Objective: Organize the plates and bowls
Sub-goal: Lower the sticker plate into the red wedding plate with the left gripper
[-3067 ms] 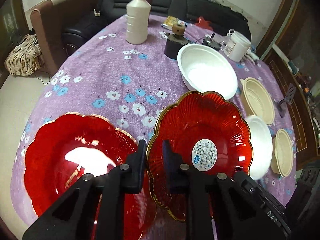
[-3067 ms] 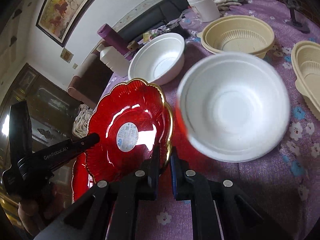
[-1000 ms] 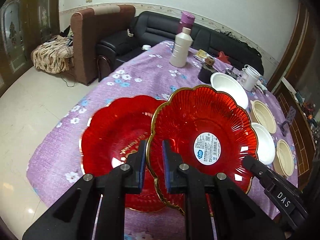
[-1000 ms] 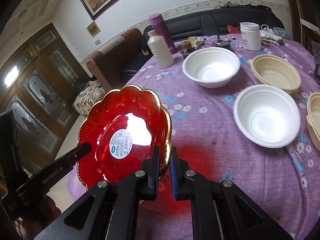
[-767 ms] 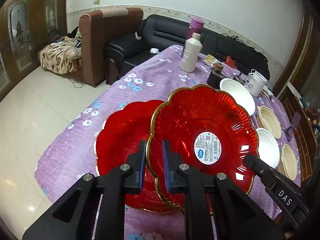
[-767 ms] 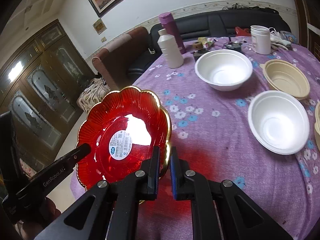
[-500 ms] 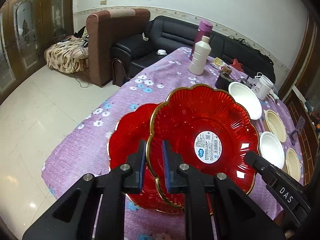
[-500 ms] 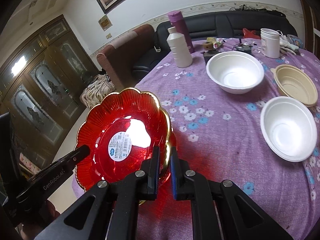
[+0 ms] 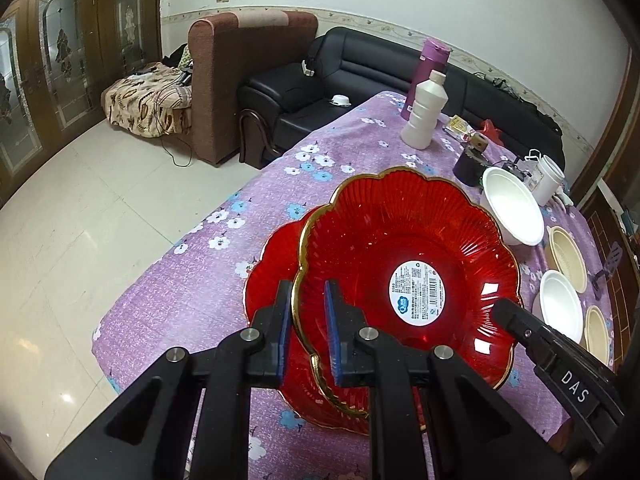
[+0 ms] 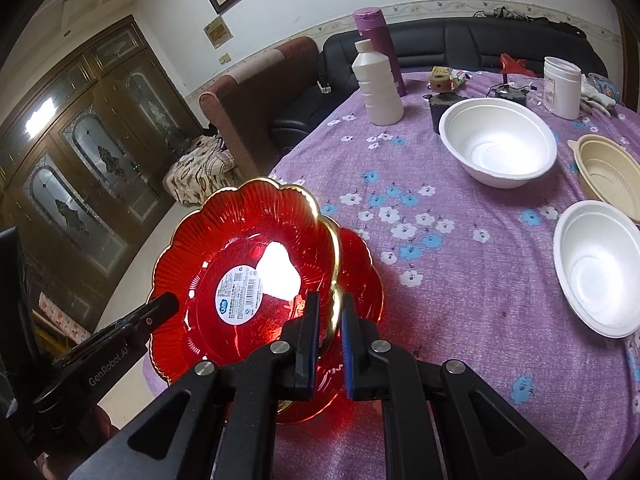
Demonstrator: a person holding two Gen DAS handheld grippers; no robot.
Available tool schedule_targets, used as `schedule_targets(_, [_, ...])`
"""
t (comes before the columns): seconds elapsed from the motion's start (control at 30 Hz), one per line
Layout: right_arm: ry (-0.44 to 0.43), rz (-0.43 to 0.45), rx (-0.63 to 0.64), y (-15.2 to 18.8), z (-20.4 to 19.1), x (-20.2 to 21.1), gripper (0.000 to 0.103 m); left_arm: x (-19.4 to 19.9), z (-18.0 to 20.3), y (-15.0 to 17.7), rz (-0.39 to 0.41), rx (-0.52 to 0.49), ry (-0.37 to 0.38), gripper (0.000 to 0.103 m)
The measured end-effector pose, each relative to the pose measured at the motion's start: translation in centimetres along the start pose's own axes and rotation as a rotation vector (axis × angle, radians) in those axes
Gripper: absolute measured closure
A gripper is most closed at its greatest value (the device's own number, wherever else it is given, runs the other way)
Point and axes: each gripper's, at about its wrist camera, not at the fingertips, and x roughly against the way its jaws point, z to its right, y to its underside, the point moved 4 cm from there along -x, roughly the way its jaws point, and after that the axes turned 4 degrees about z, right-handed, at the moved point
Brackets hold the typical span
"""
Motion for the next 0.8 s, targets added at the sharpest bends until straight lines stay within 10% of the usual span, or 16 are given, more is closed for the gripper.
schedule_targets(0.8, [0.02, -0.08, -0.009, 0.6, 0.7, -4.6, 0.094, -4.0, -0.8, 1.2, -0.079, -0.006, -0.042, 0.089])
